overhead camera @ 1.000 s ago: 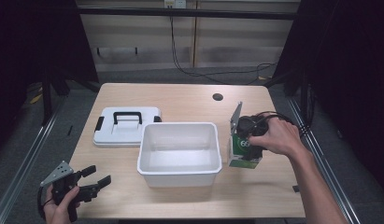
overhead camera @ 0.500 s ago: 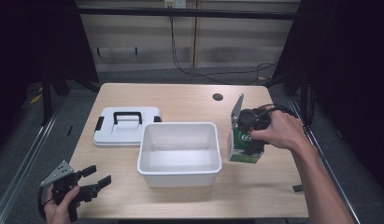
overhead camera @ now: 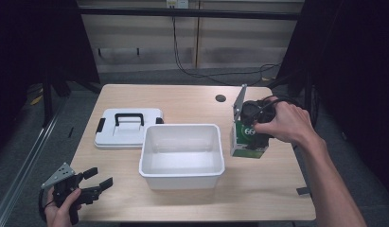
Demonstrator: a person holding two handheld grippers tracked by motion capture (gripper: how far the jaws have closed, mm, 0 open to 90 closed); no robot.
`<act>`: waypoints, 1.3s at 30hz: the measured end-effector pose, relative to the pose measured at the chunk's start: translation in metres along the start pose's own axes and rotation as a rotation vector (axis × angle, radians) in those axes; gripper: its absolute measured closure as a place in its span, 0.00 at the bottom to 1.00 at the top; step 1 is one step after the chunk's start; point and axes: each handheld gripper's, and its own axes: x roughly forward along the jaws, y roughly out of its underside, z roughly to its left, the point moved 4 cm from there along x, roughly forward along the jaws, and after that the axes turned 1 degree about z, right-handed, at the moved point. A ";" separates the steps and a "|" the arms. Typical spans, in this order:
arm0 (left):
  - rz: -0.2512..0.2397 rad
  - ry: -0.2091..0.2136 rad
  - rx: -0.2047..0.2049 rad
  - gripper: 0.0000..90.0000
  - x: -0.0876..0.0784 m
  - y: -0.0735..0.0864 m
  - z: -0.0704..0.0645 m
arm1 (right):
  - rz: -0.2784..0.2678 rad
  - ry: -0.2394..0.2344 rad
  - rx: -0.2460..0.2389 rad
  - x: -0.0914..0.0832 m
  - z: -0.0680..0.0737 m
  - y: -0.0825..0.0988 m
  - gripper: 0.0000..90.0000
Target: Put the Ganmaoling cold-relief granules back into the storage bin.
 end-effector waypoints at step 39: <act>0.008 -0.001 0.000 0.18 0.000 0.001 0.001 | -0.046 -0.024 -0.095 -0.008 -0.001 -0.090 0.18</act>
